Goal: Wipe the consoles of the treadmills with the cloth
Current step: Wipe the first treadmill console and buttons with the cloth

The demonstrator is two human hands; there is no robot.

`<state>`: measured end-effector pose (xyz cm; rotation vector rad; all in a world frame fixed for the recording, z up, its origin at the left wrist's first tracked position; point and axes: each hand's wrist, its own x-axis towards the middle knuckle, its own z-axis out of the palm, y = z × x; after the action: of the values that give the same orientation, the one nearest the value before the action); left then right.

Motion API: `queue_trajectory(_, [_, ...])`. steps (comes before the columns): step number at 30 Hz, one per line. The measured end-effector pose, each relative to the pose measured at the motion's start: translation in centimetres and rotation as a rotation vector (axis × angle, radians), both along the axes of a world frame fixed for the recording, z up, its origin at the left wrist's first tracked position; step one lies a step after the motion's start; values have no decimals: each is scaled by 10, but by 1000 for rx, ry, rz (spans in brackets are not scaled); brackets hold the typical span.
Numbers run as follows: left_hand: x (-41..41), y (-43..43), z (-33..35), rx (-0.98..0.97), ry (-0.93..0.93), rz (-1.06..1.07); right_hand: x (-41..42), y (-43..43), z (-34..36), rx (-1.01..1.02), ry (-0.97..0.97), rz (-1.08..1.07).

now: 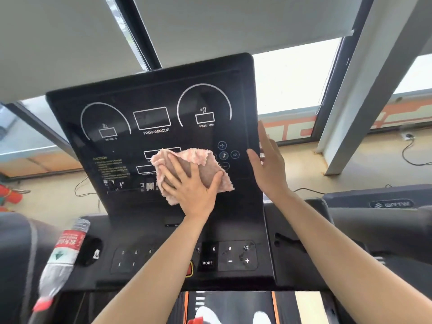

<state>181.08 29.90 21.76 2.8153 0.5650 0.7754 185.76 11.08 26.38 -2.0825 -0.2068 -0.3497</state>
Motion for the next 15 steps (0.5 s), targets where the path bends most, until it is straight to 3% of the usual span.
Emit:
queue_trajectory(4, [-4, 3, 1, -3, -3, -16, -5, 7, 6, -50, -79, -80])
queue_trajectory(7, [-2, 8, 7, -7, -1, -49, -6, 16, 25, -115, -278, -135])
queue_trajectory(11, [7, 21, 28, -35, -14, -85, 15, 29, 63, -249, -535, -46])
queue_trajectory(15, [22, 30, 61, -74, -64, -124, 46, 39, 110, -405, -615, 28])
